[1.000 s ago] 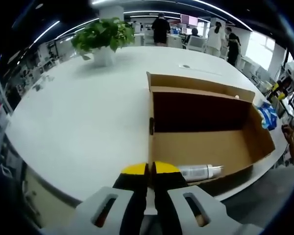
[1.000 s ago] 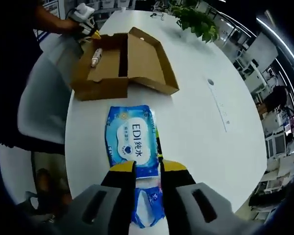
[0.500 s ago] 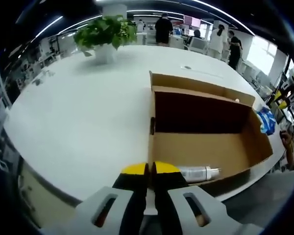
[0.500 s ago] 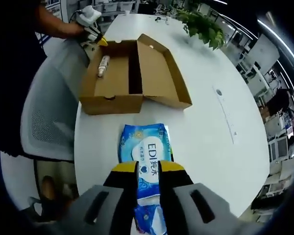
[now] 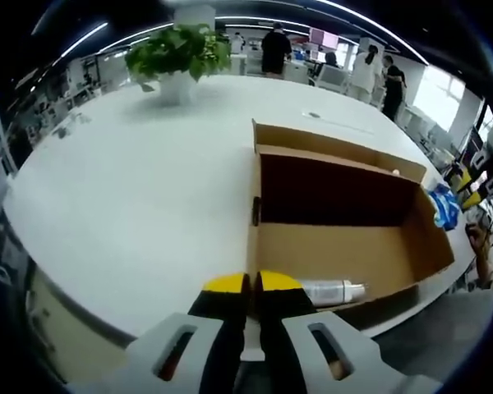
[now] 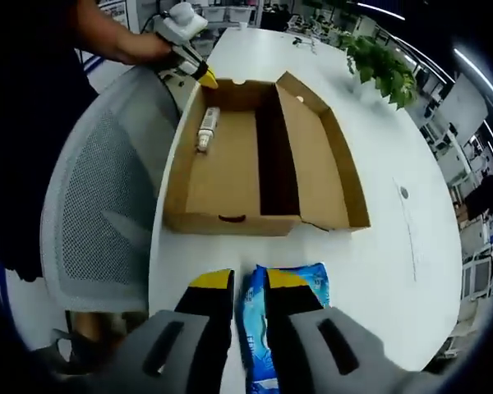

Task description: Operate the shoe box by opening the lid, removing the specified soft item, and placing it in the target area until the item is outside and the box remains undamaged.

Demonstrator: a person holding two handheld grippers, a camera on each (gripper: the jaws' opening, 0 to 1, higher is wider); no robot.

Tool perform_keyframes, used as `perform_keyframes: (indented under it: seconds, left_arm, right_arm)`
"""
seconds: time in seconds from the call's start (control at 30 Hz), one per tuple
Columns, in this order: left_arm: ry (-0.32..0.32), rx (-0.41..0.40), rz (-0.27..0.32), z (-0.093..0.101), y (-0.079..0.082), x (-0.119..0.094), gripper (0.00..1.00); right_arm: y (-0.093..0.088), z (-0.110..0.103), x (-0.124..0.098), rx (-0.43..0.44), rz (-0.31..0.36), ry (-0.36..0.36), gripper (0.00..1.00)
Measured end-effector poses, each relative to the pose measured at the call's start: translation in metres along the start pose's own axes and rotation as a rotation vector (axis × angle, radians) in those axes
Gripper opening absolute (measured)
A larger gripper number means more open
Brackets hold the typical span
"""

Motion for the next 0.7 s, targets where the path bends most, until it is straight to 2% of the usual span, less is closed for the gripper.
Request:
perform_keyframes:
  seconds: [0.13,0.3,0.53,0.7]
  left_arm:
    - [-0.006,0.01,0.001,0.0,0.0,0.0,0.01]
    - [-0.019,-0.015,0.009,-0.002,0.001,0.0,0.01]
    - [-0.039,-0.019,0.065,-0.003,0.01,-0.007,0.01]
    - [-0.063,0.008,0.094,0.001,0.012,-0.011,0.08]
  right_arm:
    - [0.011,-0.013,0.013,0.008,0.018,0.025,0.11]
    - [0.021,-0.024,0.024,0.011,0.029,0.045,0.11]
    - [0.037,-0.029,0.039,0.028,0.058,0.053,0.11]
    - [0.045,-0.031,0.05,0.025,0.057,0.071,0.11]
Point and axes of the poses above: the point that each gripper's makers call its tool centre point, and the gripper's own axes: x roughly forward along the fingers, z roughly to its right, y roughly out of its top, the point moved 7 cm from there along -x, roughly backward along the fingers, and after that the axes turned 10 degrees about z, right-handed, at the moved point
